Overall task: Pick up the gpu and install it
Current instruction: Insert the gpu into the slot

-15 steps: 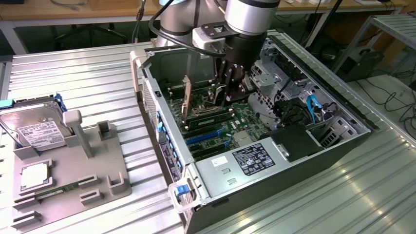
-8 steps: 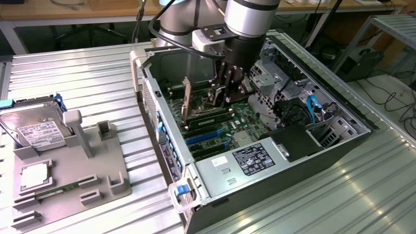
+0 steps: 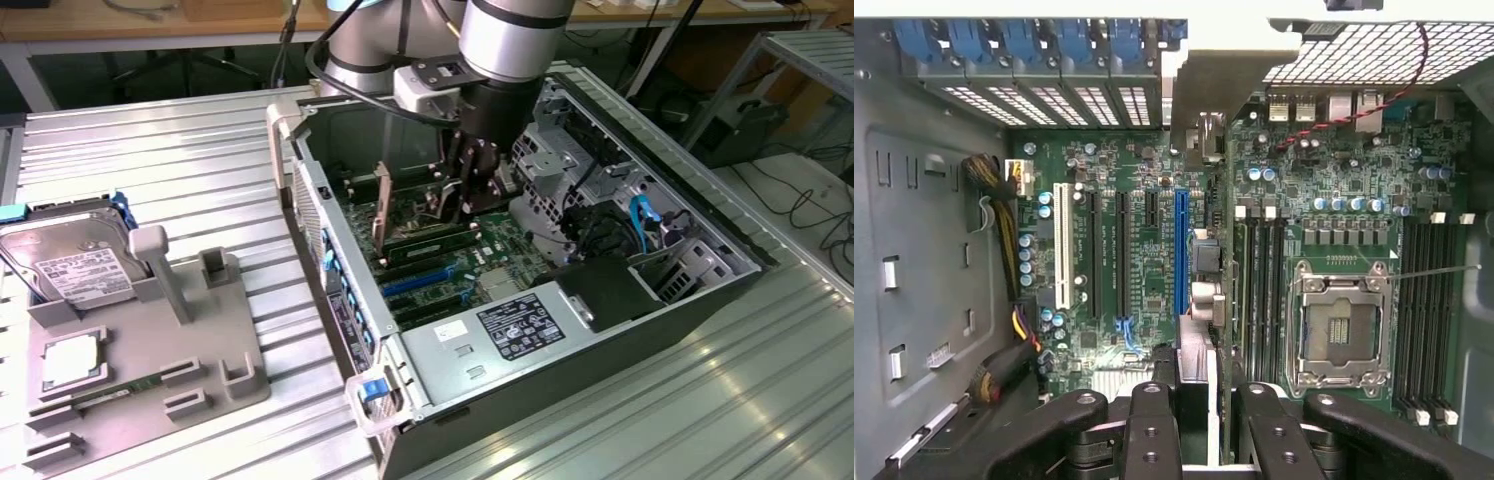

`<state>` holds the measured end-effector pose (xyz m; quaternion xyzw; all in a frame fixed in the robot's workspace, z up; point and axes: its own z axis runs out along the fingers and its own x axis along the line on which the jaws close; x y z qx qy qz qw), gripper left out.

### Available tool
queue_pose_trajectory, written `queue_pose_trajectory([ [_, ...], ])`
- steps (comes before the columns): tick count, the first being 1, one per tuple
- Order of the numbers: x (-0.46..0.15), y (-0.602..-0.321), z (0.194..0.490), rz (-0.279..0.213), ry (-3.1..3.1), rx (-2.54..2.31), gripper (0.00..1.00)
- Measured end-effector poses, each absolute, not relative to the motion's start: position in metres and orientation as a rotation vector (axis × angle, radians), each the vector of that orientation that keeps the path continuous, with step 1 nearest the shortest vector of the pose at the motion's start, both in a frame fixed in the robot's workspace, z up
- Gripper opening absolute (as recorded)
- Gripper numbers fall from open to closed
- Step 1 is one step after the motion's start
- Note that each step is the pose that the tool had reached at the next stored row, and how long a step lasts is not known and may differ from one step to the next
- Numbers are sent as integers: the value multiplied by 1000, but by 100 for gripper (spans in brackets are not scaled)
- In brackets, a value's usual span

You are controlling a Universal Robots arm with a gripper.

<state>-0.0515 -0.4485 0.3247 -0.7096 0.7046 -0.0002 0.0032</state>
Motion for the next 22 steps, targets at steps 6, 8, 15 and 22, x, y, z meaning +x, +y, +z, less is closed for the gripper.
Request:
queue_pose_trajectory([
  [6, -52, -449, 320, -1, 2209, -2224, 28],
  [8, -52, -448, 319, -1, 2210, -2224, 28],
  [15, -52, -449, 313, -1, 2210, -2224, 28],
  [22, -52, -449, 310, -1, 2210, -2224, 28],
])
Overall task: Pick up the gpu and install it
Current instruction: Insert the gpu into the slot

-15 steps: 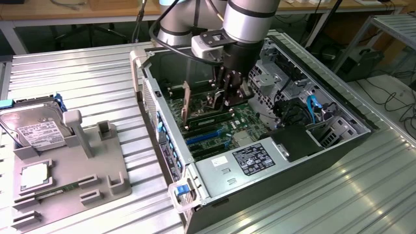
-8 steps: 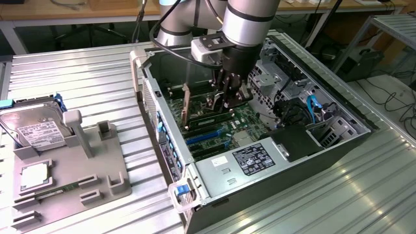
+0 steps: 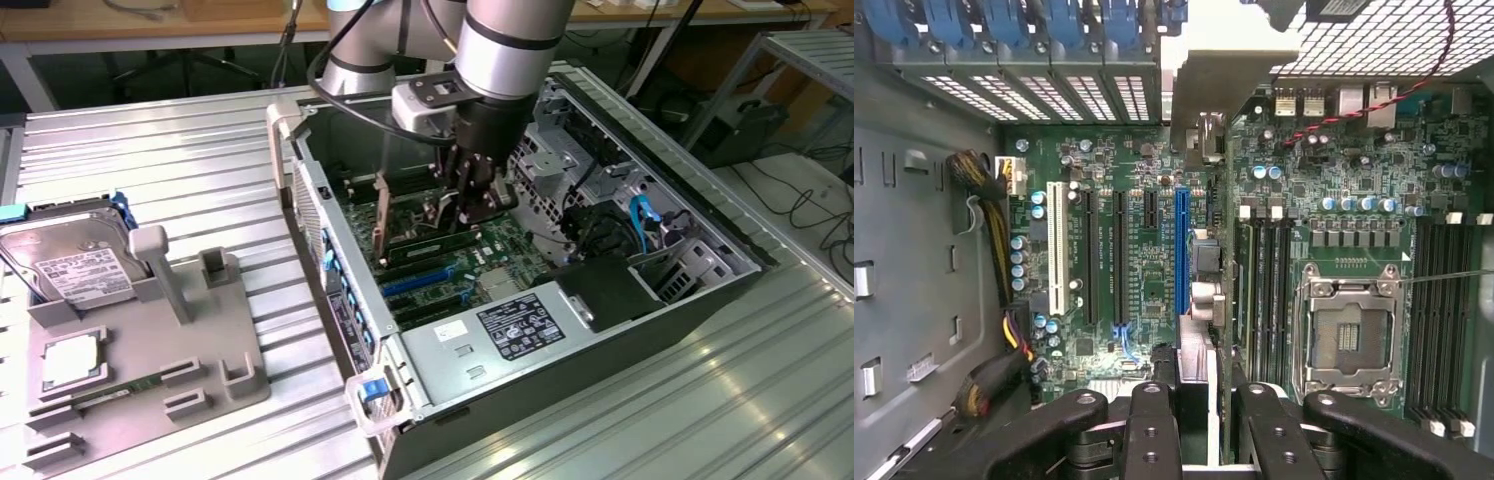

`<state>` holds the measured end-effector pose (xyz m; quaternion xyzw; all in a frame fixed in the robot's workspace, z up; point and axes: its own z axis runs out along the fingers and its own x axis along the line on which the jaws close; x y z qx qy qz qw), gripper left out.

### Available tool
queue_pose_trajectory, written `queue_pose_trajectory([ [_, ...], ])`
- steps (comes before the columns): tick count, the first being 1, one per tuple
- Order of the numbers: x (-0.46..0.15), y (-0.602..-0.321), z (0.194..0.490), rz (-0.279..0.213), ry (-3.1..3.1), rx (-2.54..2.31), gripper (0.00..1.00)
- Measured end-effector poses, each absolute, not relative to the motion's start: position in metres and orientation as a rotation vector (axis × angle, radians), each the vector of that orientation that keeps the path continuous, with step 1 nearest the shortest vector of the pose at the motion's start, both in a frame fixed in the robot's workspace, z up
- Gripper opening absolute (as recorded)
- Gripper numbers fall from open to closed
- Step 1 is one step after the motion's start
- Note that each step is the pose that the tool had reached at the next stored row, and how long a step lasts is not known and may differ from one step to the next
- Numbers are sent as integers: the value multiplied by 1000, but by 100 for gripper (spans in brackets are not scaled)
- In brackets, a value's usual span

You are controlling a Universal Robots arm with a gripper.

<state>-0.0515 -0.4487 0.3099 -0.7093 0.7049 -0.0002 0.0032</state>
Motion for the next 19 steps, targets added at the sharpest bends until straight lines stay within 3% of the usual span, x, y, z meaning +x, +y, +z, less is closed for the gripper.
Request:
queue_pose_trajectory([
  [19, -52, -448, 291, -1, 2210, -2224, 28],
])
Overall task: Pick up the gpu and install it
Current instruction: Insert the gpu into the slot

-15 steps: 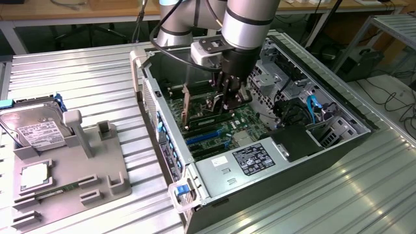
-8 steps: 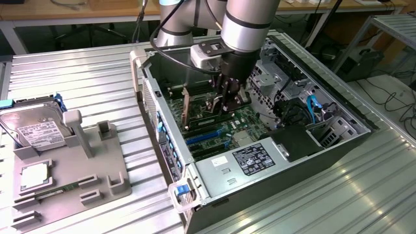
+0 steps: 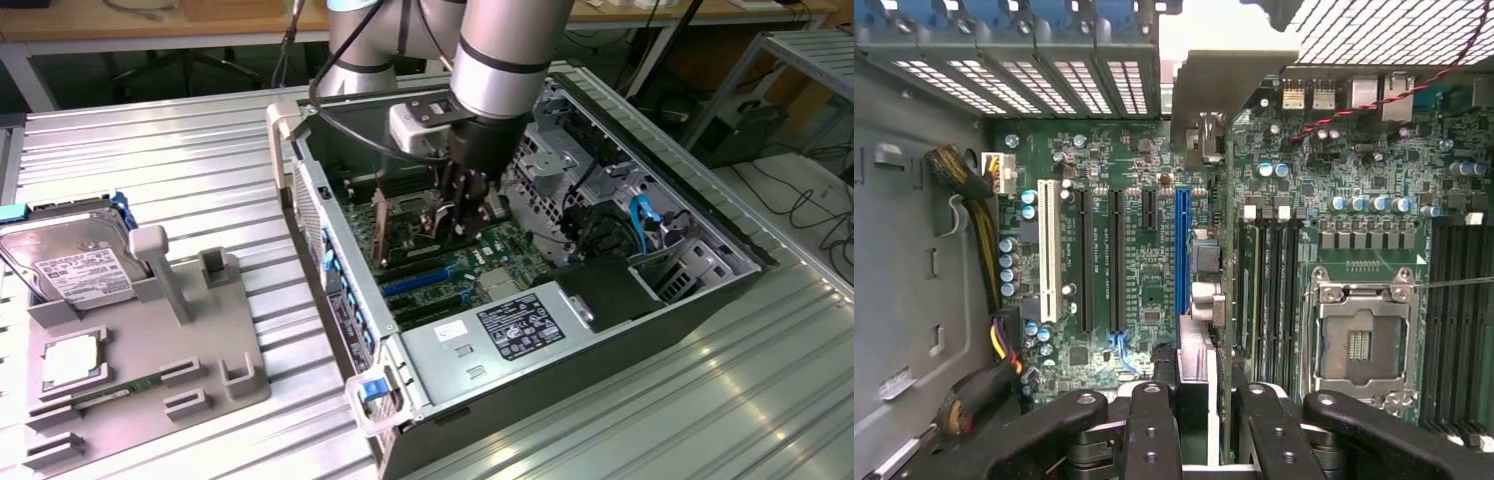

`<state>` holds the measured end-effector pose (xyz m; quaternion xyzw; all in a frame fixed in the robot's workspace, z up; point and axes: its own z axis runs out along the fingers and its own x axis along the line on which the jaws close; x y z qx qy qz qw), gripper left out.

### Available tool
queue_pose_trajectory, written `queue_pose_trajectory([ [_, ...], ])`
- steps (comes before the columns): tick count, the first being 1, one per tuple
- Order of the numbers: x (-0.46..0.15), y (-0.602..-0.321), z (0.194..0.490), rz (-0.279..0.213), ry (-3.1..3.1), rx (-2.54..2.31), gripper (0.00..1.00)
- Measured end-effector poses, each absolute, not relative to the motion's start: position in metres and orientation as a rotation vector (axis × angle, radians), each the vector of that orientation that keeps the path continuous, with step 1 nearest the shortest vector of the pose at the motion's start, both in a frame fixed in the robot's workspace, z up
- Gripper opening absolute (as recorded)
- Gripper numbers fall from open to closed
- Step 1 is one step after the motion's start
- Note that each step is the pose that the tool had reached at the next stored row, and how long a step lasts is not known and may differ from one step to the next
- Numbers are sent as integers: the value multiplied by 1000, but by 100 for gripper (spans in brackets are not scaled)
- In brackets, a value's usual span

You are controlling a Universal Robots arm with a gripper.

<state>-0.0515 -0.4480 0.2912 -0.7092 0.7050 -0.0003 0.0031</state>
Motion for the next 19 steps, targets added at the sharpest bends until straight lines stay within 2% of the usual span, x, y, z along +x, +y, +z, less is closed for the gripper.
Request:
queue_pose_trajectory([
  [19, -59, -452, 258, 6, 2240, -2202, 28],
])
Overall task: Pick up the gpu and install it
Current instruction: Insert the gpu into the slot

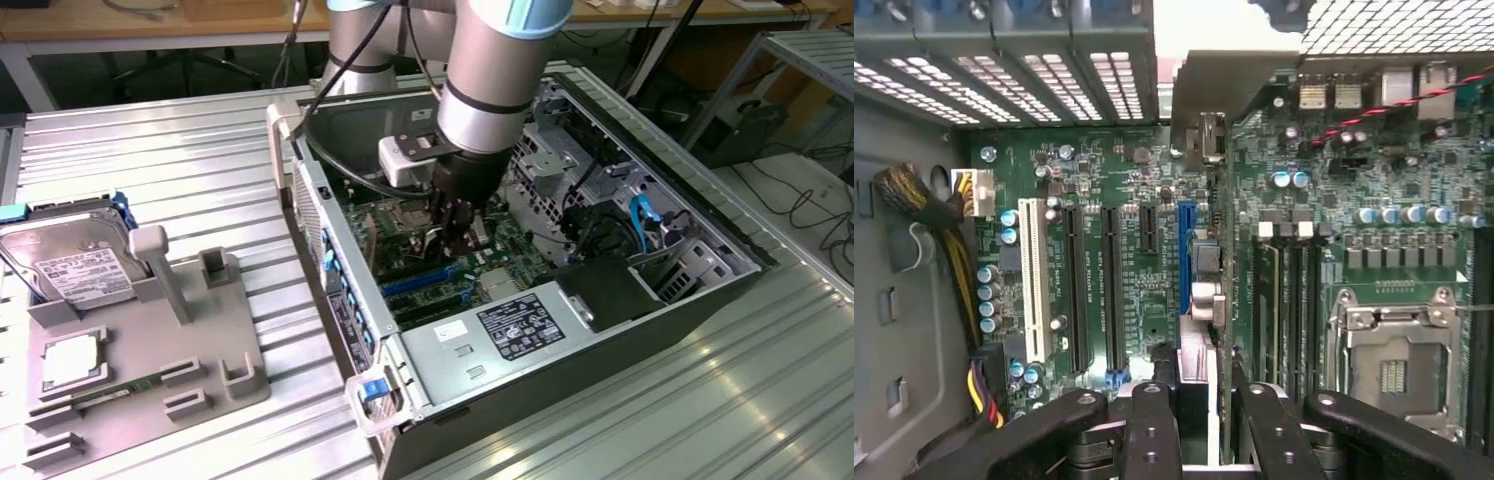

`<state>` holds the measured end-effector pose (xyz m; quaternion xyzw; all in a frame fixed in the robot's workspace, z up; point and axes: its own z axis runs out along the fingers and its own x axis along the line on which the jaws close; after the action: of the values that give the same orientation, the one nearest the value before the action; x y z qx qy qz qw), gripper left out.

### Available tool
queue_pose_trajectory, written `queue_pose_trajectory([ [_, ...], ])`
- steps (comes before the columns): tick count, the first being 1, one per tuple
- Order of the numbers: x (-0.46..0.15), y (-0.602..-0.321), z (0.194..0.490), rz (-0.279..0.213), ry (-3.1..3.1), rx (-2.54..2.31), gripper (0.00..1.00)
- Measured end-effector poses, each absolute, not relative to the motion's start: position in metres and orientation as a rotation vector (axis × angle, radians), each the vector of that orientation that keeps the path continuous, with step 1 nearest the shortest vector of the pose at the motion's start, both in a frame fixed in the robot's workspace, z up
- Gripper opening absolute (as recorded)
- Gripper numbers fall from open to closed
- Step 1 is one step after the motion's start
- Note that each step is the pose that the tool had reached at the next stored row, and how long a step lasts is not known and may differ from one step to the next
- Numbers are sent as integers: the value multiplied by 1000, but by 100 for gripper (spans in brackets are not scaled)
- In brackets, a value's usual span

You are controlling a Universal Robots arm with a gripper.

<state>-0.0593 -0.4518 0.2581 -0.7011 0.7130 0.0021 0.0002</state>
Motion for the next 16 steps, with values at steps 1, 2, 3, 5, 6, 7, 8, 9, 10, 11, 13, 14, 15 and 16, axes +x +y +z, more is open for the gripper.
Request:
queue_pose_trajectory([
  [1, -59, -452, 257, 5, 2239, -2204, 28],
  [2, -59, -452, 256, 1, 2241, -2206, 28],
  [3, -59, -451, 255, -12, 2246, -2212, 28],
  [5, -60, -451, 255, -35, 2256, -2222, 28],
  [6, -60, -451, 255, -35, 2256, -2222, 28],
  [7, -60, -451, 254, -33, 2256, -2221, 28],
  [8, -61, -451, 254, -29, 2254, -2219, 28],
  [9, -62, -451, 253, -26, 2252, -2218, 28],
  [10, -63, -451, 252, -16, 2248, -2214, 28],
  [11, -63, -451, 252, -3, 2242, -2208, 28],
  [13, -64, -451, 250, 1, 2240, -2206, 28],
  [14, -66, -456, 248, 2, 2240, -2206, 28],
  [15, -71, -456, 244, 3, 2240, -2206, 28],
  [16, -73, -456, 241, 5, 2240, -2206, 28],
])
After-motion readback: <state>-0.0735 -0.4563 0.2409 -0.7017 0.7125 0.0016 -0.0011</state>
